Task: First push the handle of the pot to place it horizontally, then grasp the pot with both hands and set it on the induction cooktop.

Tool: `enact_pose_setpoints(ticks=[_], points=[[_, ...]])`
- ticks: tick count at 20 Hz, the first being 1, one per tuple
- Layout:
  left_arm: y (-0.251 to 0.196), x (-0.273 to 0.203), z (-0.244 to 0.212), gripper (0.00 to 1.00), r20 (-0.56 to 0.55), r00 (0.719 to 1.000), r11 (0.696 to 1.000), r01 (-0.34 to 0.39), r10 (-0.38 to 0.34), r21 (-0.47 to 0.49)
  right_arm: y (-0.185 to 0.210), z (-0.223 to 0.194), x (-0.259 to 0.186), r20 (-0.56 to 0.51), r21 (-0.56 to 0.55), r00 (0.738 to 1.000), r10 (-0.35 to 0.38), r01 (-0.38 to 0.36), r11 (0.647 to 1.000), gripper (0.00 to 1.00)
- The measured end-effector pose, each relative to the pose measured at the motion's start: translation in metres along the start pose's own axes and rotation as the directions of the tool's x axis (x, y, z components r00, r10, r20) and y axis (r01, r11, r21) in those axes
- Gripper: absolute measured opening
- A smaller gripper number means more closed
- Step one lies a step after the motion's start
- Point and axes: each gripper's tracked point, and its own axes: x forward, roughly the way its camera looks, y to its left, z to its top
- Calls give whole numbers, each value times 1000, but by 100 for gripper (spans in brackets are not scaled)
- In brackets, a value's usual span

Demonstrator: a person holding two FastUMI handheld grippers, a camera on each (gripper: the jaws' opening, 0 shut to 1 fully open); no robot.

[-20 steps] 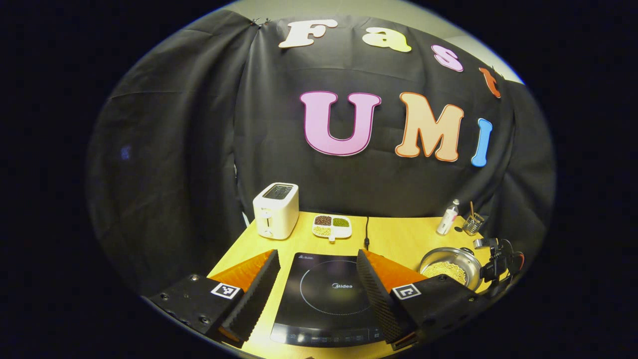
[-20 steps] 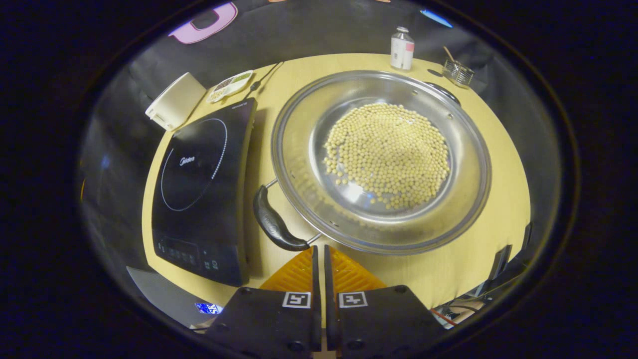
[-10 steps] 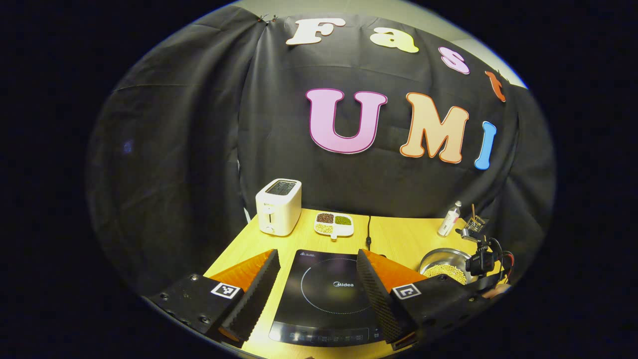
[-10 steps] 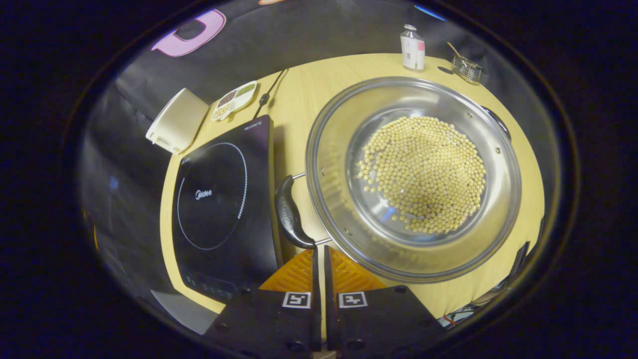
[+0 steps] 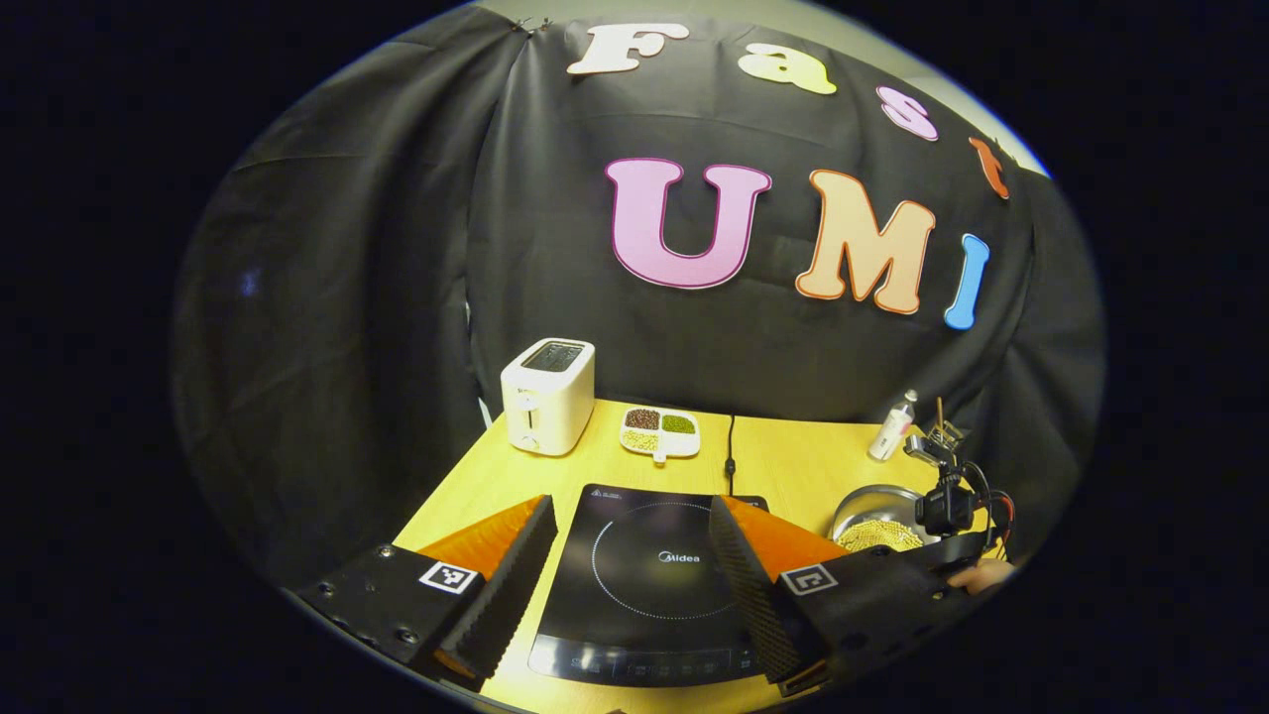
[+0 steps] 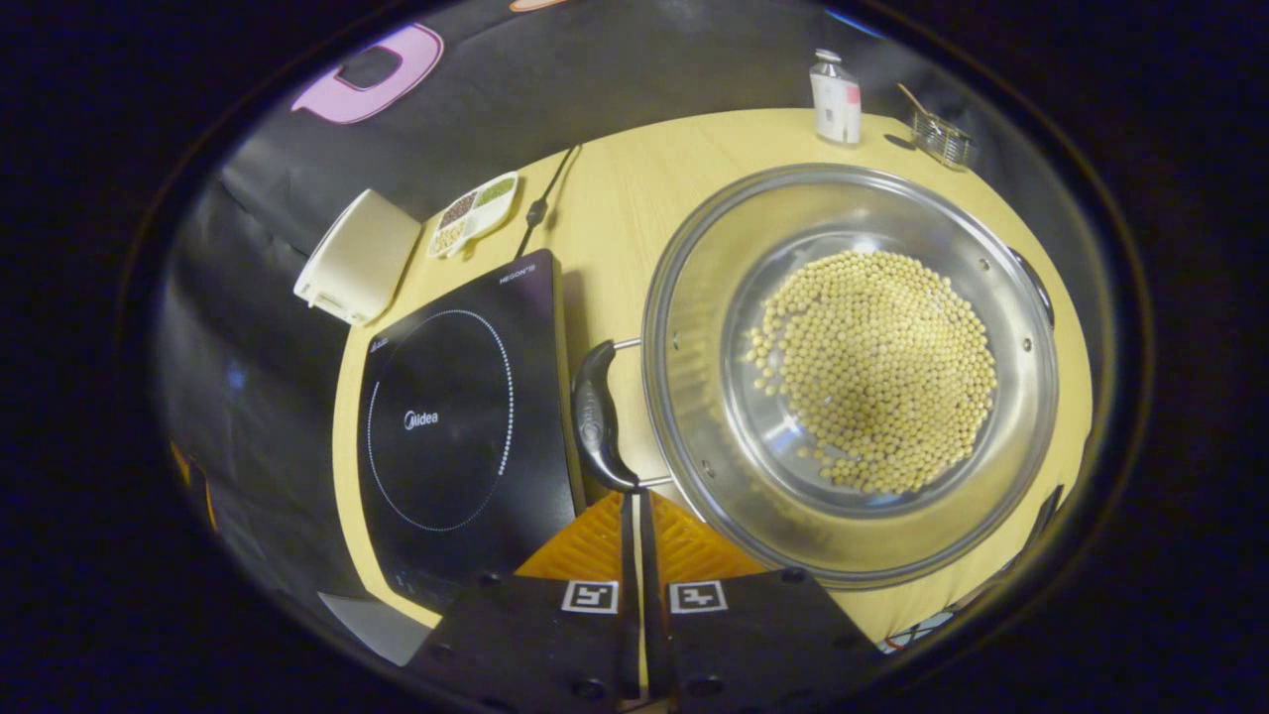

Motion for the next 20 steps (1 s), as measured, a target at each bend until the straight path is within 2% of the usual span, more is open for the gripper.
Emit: enact_pose_setpoints(ticks=[1,2,3,4,5,8,9,10,11,12,13,14,15,16,17,19,20], points=[[-2,2,-2,95,-6,1000,1000,8,-8,0,0,-1,-4,2,-5,1000,4,-4,1000,5],[-5,4,-4,95,-12,1000,1000,19,-19,-1,0,-2,-9,5,-6,1000,11,-11,1000,0],[-8,6,-5,95,-17,999,1000,31,-31,-2,0,-4,-17,11,-4,1000,21,-21,1000,0],[-10,7,-7,95,-24,999,999,43,-43,-2,0,-7,-25,17,0,999,29,-29,1000,7],[-11,8,-9,95,-34,998,999,52,-52,0,-3,-10,-34,22,3,999,31,-31,1000,8],[-15,17,-20,95,-68,995,997,77,-77,2,-16,-17,-60,35,19,999,25,-26,999,8],[-16,19,-26,95,-86,993,996,87,-87,-3,-22,-18,-68,47,29,999,14,-15,999,3],[-18,20,-32,95,-108,990,995,95,-96,-14,-32,-17,-78,63,39,998,1,-4,999,4],[-20,21,-37,95,-125,986,994,106,-109,-30,-40,-15,-88,78,51,997,-7,3,999,15],[-23,21,-40,95,-140,983,992,112,-118,-51,-48,-14,-98,89,66,996,-13,8,998,3],[-27,23,-45,96,-153,980,991,115,-125,-73,-56,-13,-107,99,82,995,-15,7,997,14],[-30,23,-48,96,-166,977,989,117,-131,-91,-68,-13,-117,115,100,993,-31,19,995,14],[-34,23,-50,96,-173,975,987,122,-139,-106,-80,-9,-123,129,110,991,-44,30,993,16],[-40,24,-53,95,-183,972,985,128,-149,-119,-95,-9,-133,139,118,988,-72,56,991,23],[-46,23,-57,95,-197,967,982,138,-162,-130,-106,-10,-140,147,124,986,-84,66,990,23],[-59,23,-66,95,-222,957,977,160,-189,-145,-125,-9,-152,159,136,982,-101,79,988,50],[-65,24,-69,95,-235,952,975,168,-199,-144,-132,-11,-156,153,142,983,-98,77,987,55]])
